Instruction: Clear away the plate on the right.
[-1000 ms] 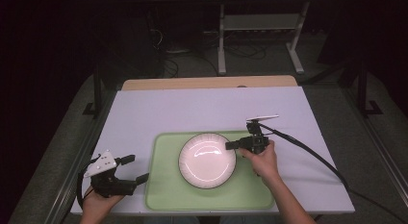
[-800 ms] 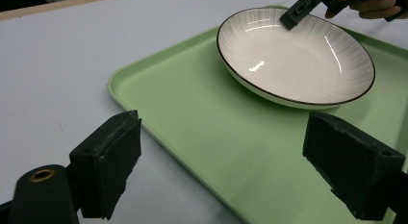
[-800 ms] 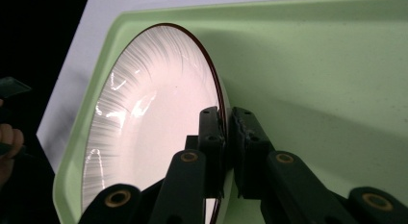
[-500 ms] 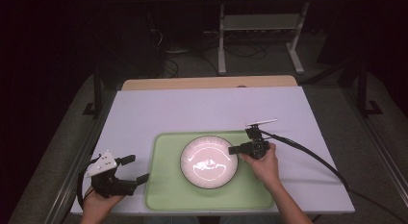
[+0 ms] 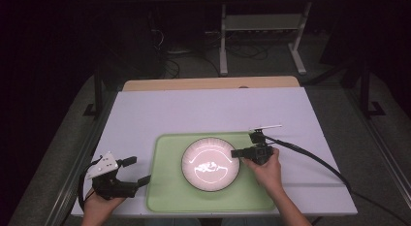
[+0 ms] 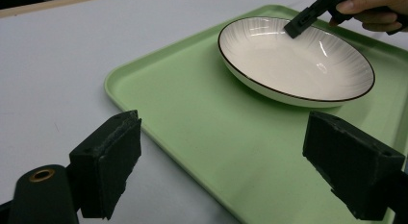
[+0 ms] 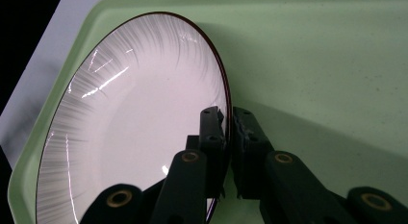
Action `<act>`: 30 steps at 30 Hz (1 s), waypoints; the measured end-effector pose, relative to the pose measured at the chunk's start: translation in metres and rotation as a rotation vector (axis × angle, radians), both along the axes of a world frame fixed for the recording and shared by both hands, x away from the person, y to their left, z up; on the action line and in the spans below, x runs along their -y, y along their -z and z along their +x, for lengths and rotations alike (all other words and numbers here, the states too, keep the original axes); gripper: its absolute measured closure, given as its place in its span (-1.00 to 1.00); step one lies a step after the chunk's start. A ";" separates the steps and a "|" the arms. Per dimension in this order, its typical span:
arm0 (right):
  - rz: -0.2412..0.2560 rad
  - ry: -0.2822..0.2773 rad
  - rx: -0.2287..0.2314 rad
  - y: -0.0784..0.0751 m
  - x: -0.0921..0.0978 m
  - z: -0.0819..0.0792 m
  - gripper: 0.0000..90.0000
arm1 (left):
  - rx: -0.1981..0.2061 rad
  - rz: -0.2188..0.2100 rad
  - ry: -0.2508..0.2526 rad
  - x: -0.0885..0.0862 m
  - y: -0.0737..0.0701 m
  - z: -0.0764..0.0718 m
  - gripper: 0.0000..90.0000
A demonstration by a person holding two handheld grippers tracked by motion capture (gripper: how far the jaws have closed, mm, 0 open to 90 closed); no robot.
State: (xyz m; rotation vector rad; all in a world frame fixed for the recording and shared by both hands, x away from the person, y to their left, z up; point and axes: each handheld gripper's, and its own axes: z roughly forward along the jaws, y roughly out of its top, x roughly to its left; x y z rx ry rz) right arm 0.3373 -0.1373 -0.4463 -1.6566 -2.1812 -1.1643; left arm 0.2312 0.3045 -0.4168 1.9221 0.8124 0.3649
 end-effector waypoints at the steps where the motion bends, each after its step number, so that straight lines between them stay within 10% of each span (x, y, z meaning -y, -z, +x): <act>1: 0.000 0.003 -0.001 0.000 0.000 -0.001 0.84 | 0.001 0.000 0.001 0.000 0.000 0.000 -0.71; 30: 0.010 -0.021 0.111 -0.006 0.009 -0.010 0.60 | 0.003 0.012 0.007 0.002 0.000 0.000 -0.71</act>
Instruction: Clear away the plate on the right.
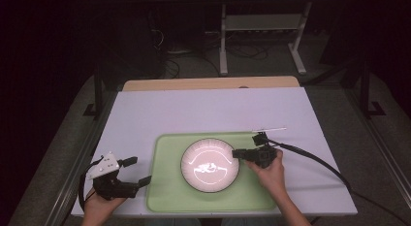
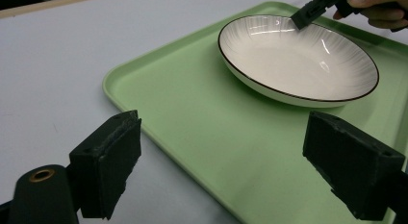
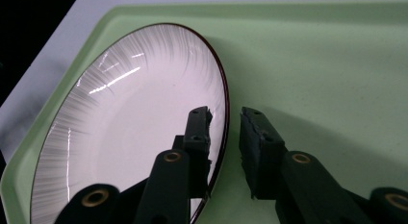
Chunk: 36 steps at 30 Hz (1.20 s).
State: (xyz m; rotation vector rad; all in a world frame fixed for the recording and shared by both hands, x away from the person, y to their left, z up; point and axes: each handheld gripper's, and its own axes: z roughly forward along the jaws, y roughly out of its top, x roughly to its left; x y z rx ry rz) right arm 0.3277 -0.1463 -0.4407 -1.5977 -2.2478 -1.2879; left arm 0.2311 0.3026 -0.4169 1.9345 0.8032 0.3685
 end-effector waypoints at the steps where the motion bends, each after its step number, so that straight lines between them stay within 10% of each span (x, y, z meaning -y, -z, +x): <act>1: 0.014 0.002 0.000 -0.001 0.001 0.000 0.56 | 0.001 0.004 0.003 0.000 0.000 0.000 -0.71; 36: -0.093 -0.014 0.255 -0.032 0.045 -0.014 -0.27 | -0.004 0.006 -0.005 -0.001 0.001 0.001 -0.71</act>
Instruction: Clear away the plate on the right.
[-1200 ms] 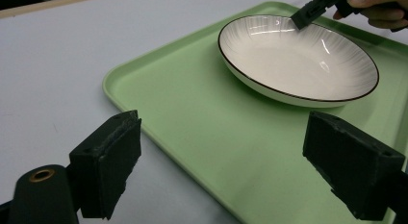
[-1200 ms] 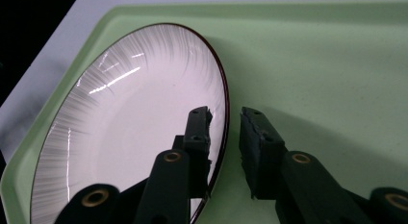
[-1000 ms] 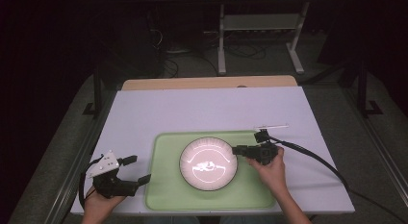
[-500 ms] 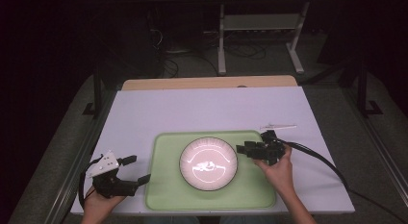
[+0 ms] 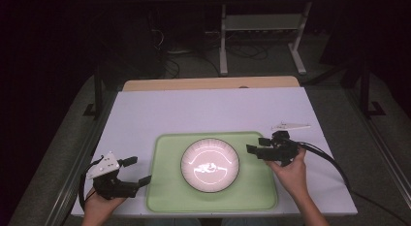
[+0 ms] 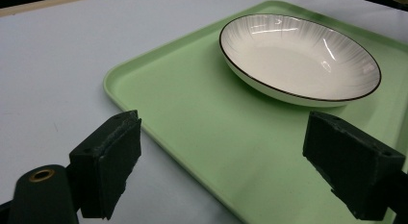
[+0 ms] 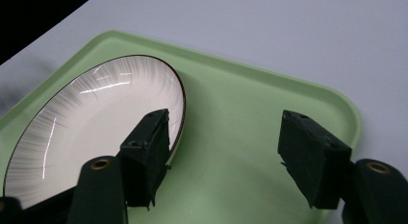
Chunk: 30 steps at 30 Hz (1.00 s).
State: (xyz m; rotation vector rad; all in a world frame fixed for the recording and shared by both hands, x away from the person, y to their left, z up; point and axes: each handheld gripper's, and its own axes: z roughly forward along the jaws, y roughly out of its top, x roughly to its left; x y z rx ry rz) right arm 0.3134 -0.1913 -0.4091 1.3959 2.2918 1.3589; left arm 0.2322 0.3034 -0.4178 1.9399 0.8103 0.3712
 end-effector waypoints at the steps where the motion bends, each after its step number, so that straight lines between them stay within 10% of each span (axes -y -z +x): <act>1: -0.001 0.003 0.006 -0.001 0.003 -0.001 -0.30 | -0.001 -0.001 0.000 0.000 0.000 0.000 -0.71; 30: -0.038 0.122 0.115 -0.010 0.082 -0.034 -0.52 | -0.004 0.005 0.005 0.003 0.001 0.000 -0.71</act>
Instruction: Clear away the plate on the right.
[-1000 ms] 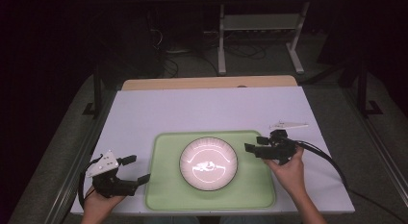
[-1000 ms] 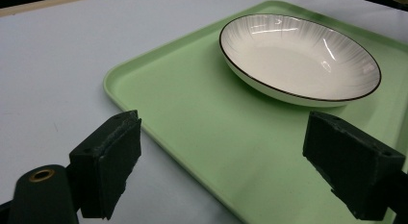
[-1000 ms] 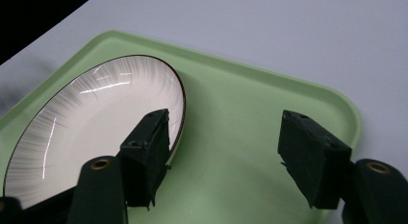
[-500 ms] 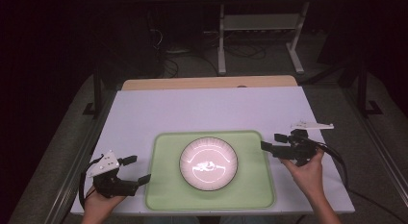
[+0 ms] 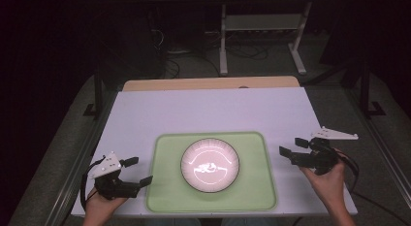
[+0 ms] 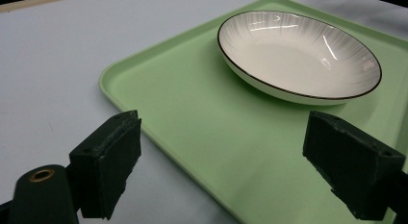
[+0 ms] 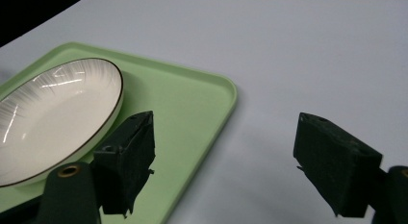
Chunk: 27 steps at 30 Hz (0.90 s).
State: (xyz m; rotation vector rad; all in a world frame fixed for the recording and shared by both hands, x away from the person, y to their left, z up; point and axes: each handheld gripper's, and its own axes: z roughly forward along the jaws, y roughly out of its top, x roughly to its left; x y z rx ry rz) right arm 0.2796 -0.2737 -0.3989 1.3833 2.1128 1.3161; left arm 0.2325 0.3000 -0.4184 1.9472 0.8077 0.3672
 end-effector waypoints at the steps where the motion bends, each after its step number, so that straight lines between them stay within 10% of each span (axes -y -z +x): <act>1: -0.005 0.000 0.007 0.000 0.001 -0.002 -0.52 | 0.000 0.001 0.000 0.000 0.000 0.000 -0.71; 27: -0.004 0.052 0.094 0.018 0.030 -0.037 -0.55 | 0.003 0.014 0.006 0.001 0.000 -0.001 -0.71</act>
